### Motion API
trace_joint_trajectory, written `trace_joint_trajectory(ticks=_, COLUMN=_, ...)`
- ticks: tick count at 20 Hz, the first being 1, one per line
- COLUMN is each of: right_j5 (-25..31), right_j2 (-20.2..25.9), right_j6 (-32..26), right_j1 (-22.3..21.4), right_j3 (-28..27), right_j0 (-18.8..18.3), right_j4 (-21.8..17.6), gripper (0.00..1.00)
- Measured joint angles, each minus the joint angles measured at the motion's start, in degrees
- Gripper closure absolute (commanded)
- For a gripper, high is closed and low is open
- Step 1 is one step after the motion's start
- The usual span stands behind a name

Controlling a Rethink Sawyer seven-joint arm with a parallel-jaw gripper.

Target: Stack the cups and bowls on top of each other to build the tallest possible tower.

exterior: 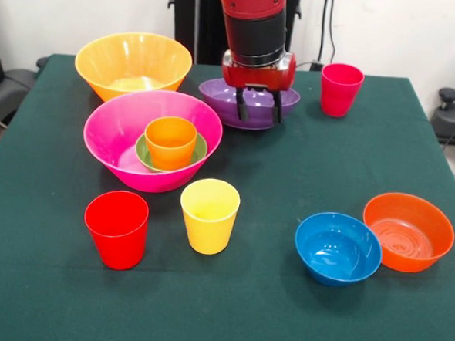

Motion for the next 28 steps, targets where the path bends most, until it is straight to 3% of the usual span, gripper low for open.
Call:
trace_joint_trajectory(ticks=7, right_j5=1.1, right_j2=0.0, right_j6=0.0, right_j1=-3.6, right_j3=0.0, right_j0=0.6, right_j4=0.9, gripper=0.0)
trace_joint_trajectory(ticks=18, right_j5=12.0, right_j2=0.0, right_j6=0.0, right_j1=-15.0, right_j3=0.1, right_j0=2.9, right_j4=6.8, gripper=0.0)
trace_joint_trajectory(ticks=23, right_j5=12.3, right_j2=0.0, right_j6=0.0, right_j1=-16.0, right_j3=0.1, right_j0=4.5, right_j4=7.3, gripper=0.0)
trace_joint_trajectory(ticks=28, right_j5=12.1, right_j2=-0.5, right_j6=0.0, right_j1=-14.1, right_j3=-0.4, right_j0=6.8, right_j4=7.3, gripper=0.0)
